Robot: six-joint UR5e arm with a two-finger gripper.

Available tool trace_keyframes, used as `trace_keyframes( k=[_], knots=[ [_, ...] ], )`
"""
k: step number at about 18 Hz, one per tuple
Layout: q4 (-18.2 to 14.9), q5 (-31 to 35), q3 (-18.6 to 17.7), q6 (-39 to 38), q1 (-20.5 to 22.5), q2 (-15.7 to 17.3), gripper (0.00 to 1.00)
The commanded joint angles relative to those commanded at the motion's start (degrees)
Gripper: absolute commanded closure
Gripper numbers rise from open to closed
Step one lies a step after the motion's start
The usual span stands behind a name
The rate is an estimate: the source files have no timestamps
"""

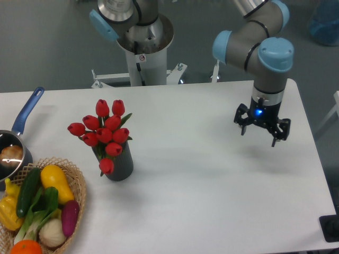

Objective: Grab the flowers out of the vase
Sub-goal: 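Move the open gripper toward the red tulip stems in the grey vase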

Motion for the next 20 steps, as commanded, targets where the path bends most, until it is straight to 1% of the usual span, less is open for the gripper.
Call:
trace_keyframes(
  k=[2, 6, 7, 11, 12, 13, 14, 16, 20],
  knots=[
    [0.2, -1.8, 0.0, -0.5, -0.3, 1.1, 0.0],
    [-0.1, -13.6, -0.3, -0.9, -1.2, 2.3, 0.0],
    [-0.1, -15.5, -0.5, -0.9, -1.4, 2.4, 0.0],
    [-0.2, -16.7, -1.2, -0.9, -3.8, 3.4, 0.0],
    [-0.2, -17.9, -1.3, -0.9, -4.4, 3.6, 0.0],
    [-0.2, -20.1, -1.6, -0.9, -4.7, 3.9, 0.0],
    [-0.3, -24.4, -1.9, -1.0, -4.7, 4.2, 0.0],
    [-0.8, -29.9, -2.5, -1.0, -4.7, 4.3, 0.0],
    [-1.0, -37.2, -3.1, -1.0, -4.4, 4.0, 0.0]
  ],
)
